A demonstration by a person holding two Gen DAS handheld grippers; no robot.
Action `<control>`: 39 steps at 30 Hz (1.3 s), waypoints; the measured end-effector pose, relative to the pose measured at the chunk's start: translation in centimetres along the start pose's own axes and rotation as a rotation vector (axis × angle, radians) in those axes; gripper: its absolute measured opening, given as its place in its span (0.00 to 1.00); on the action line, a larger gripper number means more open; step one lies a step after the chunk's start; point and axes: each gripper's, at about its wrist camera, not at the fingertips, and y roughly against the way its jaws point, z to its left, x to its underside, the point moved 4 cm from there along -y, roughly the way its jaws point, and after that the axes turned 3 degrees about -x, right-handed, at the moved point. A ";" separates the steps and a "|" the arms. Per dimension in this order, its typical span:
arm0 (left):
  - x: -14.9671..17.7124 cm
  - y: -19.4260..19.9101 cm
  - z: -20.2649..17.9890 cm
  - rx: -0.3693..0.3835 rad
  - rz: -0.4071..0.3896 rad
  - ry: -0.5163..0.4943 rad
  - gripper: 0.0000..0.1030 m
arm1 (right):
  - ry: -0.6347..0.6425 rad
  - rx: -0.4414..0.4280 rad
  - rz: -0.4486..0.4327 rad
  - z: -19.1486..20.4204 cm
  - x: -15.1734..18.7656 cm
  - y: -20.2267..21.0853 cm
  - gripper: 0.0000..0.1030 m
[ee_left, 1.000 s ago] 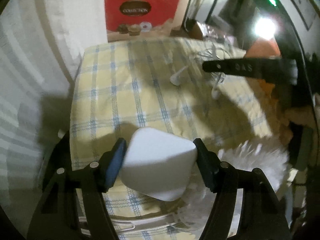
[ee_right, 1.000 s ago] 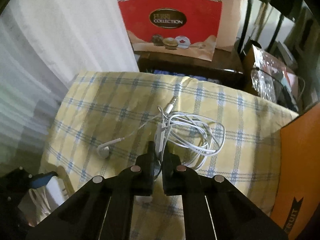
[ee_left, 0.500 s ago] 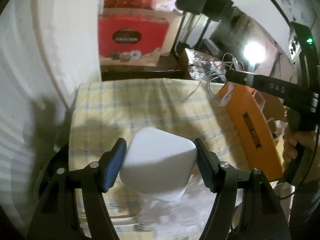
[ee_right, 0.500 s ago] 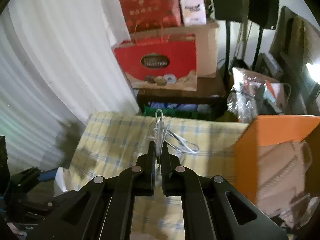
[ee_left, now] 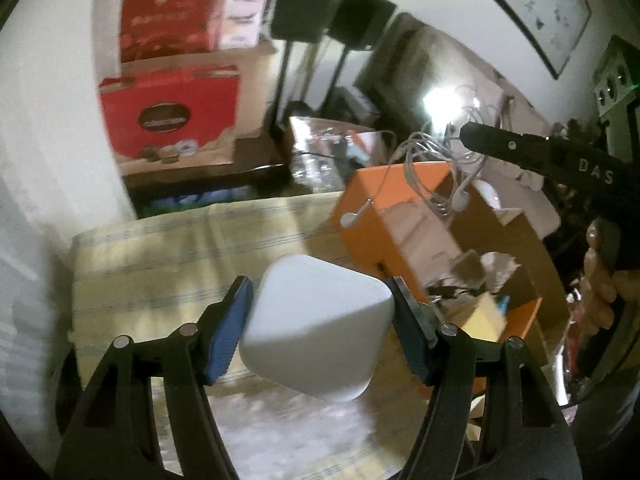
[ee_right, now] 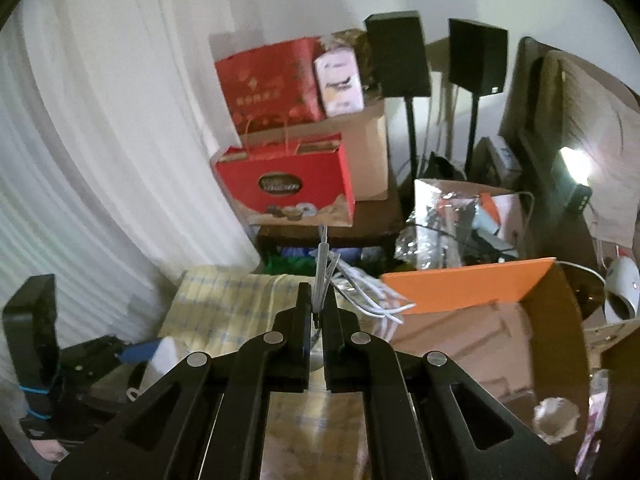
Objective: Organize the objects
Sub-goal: 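Carry the charger and earphones over the orange box with both grippers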
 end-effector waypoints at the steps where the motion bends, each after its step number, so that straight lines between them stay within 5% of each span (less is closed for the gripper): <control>1: -0.2 -0.3 -0.8 0.008 0.001 -0.007 0.63 | -0.001 0.003 -0.005 -0.3 -0.1 0.5 0.03; 20: -3.4 -8.2 -12.6 0.101 0.099 -0.112 0.63 | -0.127 0.080 0.008 -10.4 1.1 3.1 0.03; 39: -5.7 -13.8 -12.5 0.044 0.142 -0.092 0.63 | -0.234 0.073 0.150 -16.6 4.1 -5.2 0.05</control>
